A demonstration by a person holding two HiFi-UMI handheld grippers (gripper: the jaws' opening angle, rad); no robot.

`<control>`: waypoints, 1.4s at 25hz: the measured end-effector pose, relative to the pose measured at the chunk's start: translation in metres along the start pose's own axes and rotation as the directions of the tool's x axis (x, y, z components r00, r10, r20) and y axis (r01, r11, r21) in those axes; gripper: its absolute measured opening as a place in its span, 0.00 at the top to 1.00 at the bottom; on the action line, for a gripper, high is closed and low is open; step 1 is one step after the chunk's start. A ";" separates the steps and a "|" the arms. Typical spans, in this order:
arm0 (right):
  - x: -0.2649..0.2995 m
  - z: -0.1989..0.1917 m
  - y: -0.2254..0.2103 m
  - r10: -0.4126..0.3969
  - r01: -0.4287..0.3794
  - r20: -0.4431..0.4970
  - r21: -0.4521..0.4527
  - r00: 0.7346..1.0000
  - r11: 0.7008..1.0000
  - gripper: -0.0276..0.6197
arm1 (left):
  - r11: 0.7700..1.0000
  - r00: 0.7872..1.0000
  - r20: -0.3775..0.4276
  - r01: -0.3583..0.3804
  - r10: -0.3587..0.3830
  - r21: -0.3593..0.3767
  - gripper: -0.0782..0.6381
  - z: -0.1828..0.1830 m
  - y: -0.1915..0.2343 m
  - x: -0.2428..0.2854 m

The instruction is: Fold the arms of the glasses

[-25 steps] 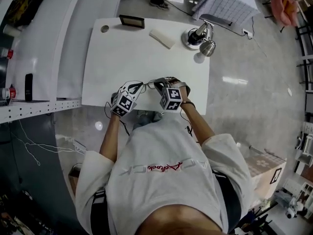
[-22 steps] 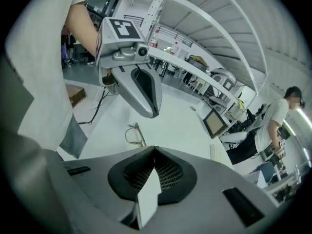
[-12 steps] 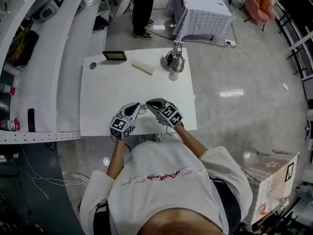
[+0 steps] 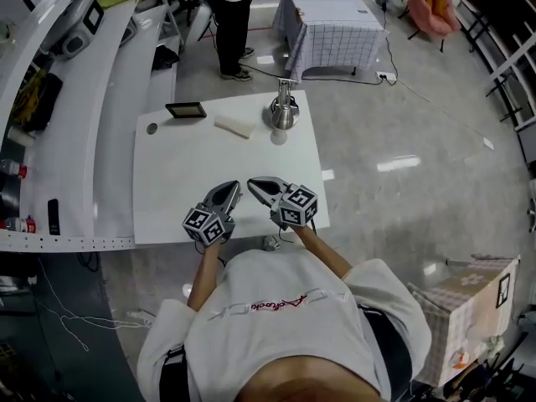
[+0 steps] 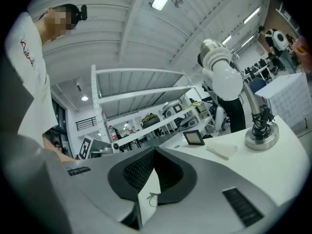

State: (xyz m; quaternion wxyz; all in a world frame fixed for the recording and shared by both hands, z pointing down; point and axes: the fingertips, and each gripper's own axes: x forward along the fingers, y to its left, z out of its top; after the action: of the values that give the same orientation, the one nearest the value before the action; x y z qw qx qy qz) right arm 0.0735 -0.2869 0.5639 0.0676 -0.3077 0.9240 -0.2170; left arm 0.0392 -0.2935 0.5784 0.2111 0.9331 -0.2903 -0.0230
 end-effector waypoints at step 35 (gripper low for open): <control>-0.106 -0.104 0.193 -0.095 0.047 -0.118 -0.357 0.988 0.933 0.93 | 0.984 0.991 0.046 -0.133 0.128 0.120 0.85 -0.064 -0.134 -0.201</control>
State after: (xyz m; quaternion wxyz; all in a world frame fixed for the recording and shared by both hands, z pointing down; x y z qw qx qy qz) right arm 0.0278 -0.0477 0.5709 -0.0588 -0.3329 0.9385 -0.0699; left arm -0.0455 -0.0594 0.5657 0.1486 0.9227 -0.3557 -0.0091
